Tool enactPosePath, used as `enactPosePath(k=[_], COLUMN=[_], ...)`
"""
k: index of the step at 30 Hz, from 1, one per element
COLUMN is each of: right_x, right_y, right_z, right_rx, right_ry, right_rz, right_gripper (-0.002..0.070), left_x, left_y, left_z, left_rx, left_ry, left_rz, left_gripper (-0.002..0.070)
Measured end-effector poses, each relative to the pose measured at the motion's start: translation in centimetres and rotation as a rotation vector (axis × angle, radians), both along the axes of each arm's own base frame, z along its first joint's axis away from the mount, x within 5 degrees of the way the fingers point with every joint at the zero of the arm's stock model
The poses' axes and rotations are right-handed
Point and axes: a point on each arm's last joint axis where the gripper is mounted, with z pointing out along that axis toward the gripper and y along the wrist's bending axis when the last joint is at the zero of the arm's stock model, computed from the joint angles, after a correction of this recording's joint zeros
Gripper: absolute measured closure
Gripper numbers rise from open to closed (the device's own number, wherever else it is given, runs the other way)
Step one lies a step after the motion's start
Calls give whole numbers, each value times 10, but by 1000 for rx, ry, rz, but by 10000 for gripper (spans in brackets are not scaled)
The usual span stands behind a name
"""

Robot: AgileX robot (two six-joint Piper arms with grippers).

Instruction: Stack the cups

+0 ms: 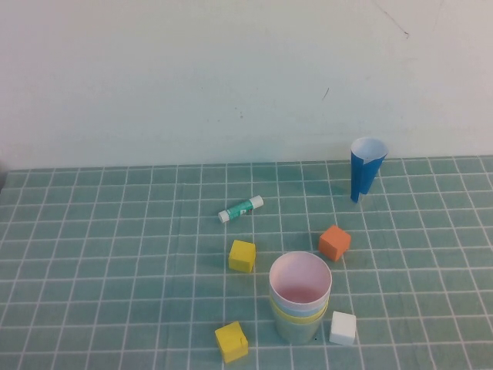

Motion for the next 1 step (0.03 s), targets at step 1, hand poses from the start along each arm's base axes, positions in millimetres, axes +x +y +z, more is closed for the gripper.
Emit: enactPosePath(k=[1], right_x=[0], right_y=[0], right_z=[0], right_rx=[0], right_ry=[0], right_rz=[0], right_gripper=[678], left_x=[0], left_y=[0], left_z=[0], left_rx=[0], left_ry=[0], left_rz=[0], left_gripper=[677])
